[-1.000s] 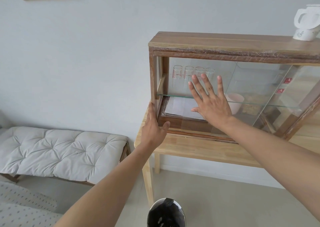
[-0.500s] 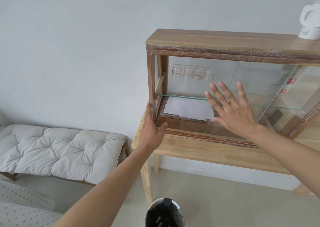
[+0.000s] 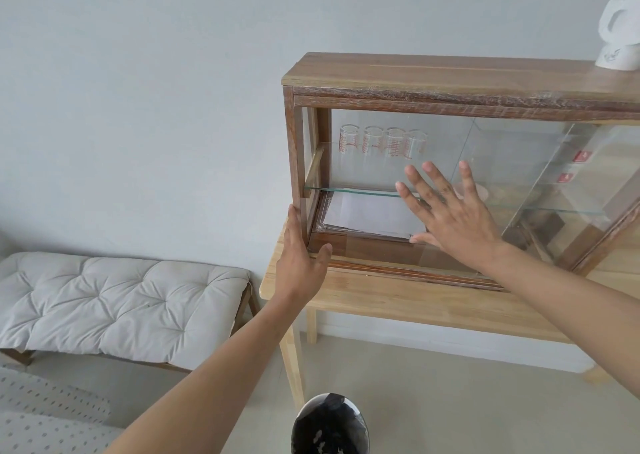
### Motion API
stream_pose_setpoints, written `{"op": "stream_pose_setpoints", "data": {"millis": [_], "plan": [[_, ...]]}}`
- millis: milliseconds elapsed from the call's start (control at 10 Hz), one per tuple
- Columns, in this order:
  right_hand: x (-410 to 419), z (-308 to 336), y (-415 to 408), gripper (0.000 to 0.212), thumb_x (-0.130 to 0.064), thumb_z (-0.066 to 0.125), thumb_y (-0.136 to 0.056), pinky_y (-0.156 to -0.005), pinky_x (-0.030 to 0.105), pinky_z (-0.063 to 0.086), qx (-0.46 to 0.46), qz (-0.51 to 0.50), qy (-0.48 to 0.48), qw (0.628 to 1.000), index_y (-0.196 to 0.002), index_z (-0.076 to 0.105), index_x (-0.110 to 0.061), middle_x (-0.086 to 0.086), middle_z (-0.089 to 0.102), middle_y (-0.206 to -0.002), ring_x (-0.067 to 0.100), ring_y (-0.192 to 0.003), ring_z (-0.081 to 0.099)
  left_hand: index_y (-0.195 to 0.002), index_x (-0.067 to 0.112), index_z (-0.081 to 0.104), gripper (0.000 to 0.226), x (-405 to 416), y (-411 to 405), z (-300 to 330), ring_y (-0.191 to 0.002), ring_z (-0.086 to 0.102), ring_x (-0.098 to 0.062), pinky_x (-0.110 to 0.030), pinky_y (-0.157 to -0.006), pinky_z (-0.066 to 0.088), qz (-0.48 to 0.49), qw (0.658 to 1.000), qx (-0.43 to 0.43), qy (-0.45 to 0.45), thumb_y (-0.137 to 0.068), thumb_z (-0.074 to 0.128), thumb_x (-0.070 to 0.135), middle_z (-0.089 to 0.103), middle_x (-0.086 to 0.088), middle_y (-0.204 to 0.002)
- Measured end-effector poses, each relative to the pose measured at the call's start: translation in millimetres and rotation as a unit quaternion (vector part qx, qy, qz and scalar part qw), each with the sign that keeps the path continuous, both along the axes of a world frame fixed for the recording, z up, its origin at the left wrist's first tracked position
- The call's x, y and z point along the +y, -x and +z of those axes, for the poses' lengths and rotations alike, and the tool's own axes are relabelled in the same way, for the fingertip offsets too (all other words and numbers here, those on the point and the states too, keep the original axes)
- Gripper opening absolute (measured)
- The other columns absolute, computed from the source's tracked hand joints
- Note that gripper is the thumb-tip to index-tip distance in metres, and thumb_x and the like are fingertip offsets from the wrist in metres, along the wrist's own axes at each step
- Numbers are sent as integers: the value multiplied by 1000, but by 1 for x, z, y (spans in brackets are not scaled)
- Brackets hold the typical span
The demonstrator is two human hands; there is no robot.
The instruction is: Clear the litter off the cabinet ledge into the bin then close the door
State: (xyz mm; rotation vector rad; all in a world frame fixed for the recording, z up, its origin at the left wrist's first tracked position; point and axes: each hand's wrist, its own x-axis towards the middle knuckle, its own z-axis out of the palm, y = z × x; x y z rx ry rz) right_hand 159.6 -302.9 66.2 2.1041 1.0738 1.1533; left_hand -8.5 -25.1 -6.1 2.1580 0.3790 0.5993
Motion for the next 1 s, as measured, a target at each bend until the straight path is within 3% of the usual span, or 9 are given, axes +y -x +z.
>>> {"op": "stream_pose_setpoints", "data": {"millis": [300, 500, 600, 700, 800, 900, 1000], "plan": [[75, -1, 13, 139, -75, 77, -76, -129, 69, -13, 13, 32, -10, 999, -174, -1, -16, 13, -9, -183, 35, -167, -16, -161, 46, -14, 100, 3, 2, 3, -157, 23, -14, -40, -117, 35, -13, 1000, -1, 5, -99, 64, 40, 6, 18, -174], [94, -3, 16, 139, -78, 74, -76, -128, 71, -13, 15, 35, -17, 999, -174, -1, -15, 13, -9, -183, 36, -169, -4, -161, 46, -14, 102, 8, 4, 2, -155, 21, -7, -27, -110, 29, -27, 1000, 3, 3, -98, 66, 37, 4, 22, -173], [93, 0, 22, 137, -75, 75, -78, -128, 71, -14, 29, 24, -17, 999, -174, -2, -15, 14, -10, -183, 36, -169, -6, -162, 43, -13, 101, 7, 5, 5, -154, 25, -11, -28, -109, 31, -29, 999, 13, 0, -98, 66, 36, 7, 17, -174], [93, 6, 33, 129, -68, 75, -84, -127, 72, -14, 51, 26, -22, 998, -174, -1, -14, 15, -12, -182, 38, -169, -7, -163, 37, -13, 100, 6, 8, 13, -152, 34, -21, -37, -109, 39, -21, 998, 44, -35, -99, 64, 36, 11, 10, -175], [91, 20, 50, 115, -61, 70, -92, -128, 75, -5, 83, 14, -8, 996, -174, 5, -13, 17, -11, -182, 40, -168, -7, -164, 27, -16, 100, 7, 12, 32, -143, 45, -35, -54, -105, 46, 7, 978, 148, -145, -100, 61, 39, 27, -3, -170], [81, 34, 70, 98, -51, 65, -100, -131, 71, 4, 145, 3, -5, 989, -174, 13, -14, 15, -6, -182, 37, -169, -4, -165, 19, -3, 94, 7, 14, 58, -145, 38, -40, -56, -106, 41, 49, 948, 230, -216, -99, 61, 40, 30, -10, -165], [66, 45, 91, 88, -43, 58, -105, -134, 63, 8, 232, -35, -34, 971, -175, 10, -18, 9, -11, -183, 31, -169, -8, -164, 13, 7, 86, 2, 23, 88, -155, 21, -38, -55, -111, 36, 28, 926, 239, -290, -100, 57, 41, 20, -13, -169]]}}
